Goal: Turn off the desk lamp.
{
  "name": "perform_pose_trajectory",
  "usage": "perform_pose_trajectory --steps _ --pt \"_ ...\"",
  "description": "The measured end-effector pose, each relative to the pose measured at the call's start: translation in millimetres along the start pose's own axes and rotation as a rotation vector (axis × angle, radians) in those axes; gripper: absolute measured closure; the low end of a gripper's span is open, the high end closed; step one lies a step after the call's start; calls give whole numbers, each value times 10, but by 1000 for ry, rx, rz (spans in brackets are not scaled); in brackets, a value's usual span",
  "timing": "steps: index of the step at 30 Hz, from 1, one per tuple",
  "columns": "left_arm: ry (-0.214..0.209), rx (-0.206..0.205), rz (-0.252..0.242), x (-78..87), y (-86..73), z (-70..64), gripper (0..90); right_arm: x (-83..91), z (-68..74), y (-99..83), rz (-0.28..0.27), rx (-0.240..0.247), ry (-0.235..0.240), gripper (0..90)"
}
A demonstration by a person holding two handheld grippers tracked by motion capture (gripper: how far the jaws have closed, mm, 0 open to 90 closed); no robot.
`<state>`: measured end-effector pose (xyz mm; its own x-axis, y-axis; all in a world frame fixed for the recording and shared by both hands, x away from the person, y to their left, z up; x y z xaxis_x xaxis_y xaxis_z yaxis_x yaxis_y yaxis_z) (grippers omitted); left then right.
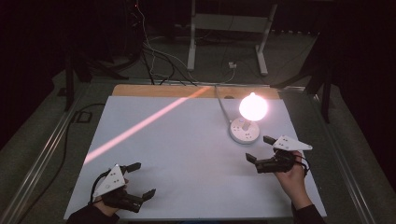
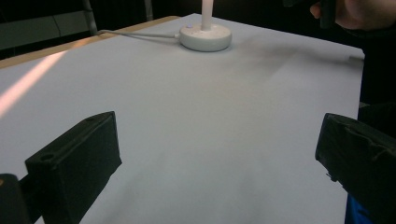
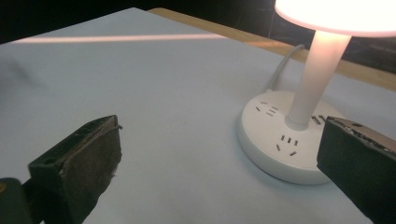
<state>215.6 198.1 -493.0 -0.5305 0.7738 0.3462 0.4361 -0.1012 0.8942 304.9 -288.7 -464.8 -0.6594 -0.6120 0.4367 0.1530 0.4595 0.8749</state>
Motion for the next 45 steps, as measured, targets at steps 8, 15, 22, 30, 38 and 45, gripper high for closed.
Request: perform_pose_trajectory --steps 8,15,22,30,38,45 --pt "0 3 1 -2 1 1 6 -38 -249 -85 -13 -103 -56 0" --pt "2 4 1 -2 0 1 6 -75 -439 -153 0 -149 -95 0" --pt "5 9 5 -5 0 5 6 -180 -608 -141 16 -200 -142 0" --pt "6 13 -3 -1 4 9 6 -324 -699 -138 31 -241 -152 53" --pt "3 16 0 -1 2 9 6 -457 -764 -171 66 -242 -182 175" --pt "3 15 0 0 3 11 6 -490 -831 -206 62 -272 -239 417"
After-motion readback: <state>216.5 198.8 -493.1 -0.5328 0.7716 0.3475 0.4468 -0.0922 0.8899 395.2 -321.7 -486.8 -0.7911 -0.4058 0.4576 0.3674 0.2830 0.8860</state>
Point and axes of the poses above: each handheld gripper's, and its own axes: x roughly backward along the jaws, y roughly out of its top, z roughly to its left, the point moved 1 cm from there along -x, roughly forward along the jaws, and after that the axes turned 15 degrees about x, right-handed, at the moved point
